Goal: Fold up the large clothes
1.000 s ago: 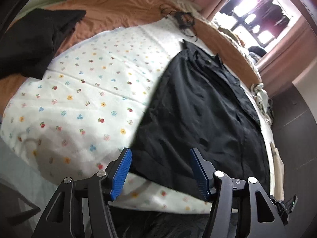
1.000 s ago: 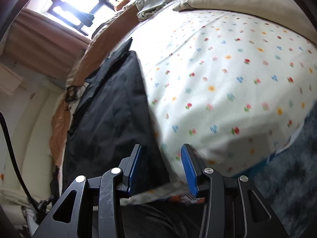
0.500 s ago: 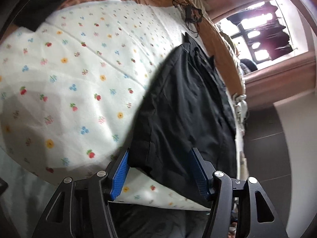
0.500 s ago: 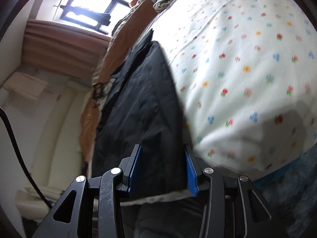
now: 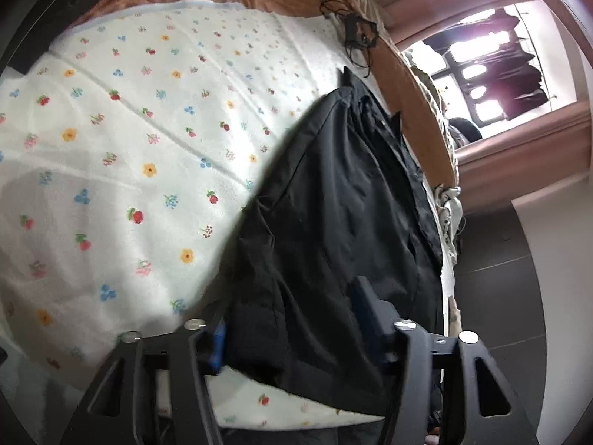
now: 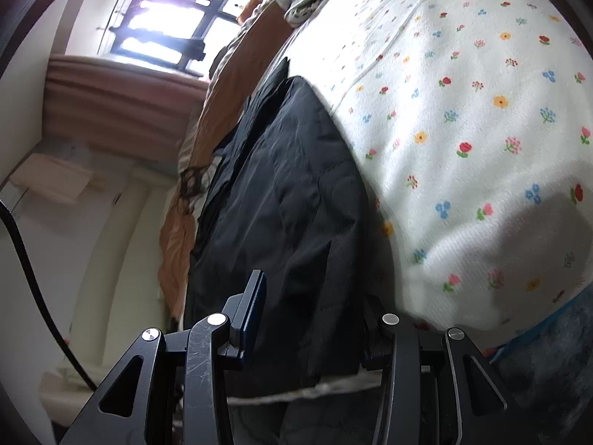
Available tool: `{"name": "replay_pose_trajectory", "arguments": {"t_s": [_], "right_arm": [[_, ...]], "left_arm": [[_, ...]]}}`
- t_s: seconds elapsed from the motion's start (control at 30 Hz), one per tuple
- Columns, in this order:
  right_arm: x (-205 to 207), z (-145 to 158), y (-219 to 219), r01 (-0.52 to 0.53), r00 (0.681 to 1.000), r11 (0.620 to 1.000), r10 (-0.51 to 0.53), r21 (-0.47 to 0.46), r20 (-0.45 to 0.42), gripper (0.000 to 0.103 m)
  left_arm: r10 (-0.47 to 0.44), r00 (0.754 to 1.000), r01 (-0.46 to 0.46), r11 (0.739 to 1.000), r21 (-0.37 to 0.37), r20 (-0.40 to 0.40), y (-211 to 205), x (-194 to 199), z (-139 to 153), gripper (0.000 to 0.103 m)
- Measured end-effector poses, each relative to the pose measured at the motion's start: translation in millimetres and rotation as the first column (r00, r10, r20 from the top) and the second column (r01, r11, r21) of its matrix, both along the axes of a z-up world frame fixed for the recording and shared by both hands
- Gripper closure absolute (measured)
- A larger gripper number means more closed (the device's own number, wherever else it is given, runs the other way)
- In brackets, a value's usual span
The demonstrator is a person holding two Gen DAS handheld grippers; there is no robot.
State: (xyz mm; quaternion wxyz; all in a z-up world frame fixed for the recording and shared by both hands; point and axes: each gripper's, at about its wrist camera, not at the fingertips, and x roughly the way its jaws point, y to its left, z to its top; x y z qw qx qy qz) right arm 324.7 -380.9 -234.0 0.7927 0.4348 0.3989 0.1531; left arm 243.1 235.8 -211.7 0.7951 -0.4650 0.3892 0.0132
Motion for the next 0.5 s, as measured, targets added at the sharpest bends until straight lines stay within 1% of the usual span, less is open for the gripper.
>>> {"name": "replay_pose_trajectory", "arguments": {"t_s": [0.03,0.1,0.17,0.23,0.27,0.3,0.33,0.4,0.5], "right_arm": [[2,0,1,0.017,1.000,1.000,-0.017,-0.001,-0.006,0.060],[5,0,2,0.046,0.999,0.999,-0.046,0.004,-0.016,0.060],[7,0,3,0.067,0.998,0.998,-0.067,-0.001,-0.023,0.060],[8,2,3,0.083,0.996,0.996,-0.084,-0.032,-0.034,0.070],[8,0,1,0.090,0.995,0.995,-0.093,-0.047,-0.043,0.085],[8,-1,-1,0.096,0.994,0.994,-0.099,-0.050,-0.053,0.093],[6,-1,-5,0.106,0.993,0.994,-0.107,-0.033,-0.050,0.094],[1,3,-9,0.121,0.992,0.993,-0.121,0.012,-0.017,0.097],[-4,21,-10,0.129,0.991,0.991,-0.130,0.013,0.026,0.098]], "left_arm": [[-0.001,1.000,0.002,1.000,0.004,-0.011,-1,3,-3,0.060],[-0.003,0.999,0.004,1.000,0.017,-0.033,-2,8,-7,0.079],[-0.010,0.998,0.013,0.999,0.043,-0.068,-3,13,-8,0.088],[-0.012,0.997,0.015,0.999,0.046,-0.071,-1,14,-6,0.091],[-0.012,0.998,0.015,0.999,0.051,-0.069,0,14,-4,0.094],[-0.012,0.998,0.015,0.998,0.057,-0.062,2,11,-2,0.095],[-0.011,0.999,0.014,0.998,0.057,-0.052,4,10,1,0.096],[-0.011,1.000,0.012,0.999,0.048,-0.022,6,5,8,0.098],[-0.005,1.000,0.004,0.999,0.037,0.028,7,-2,24,0.099]]}}
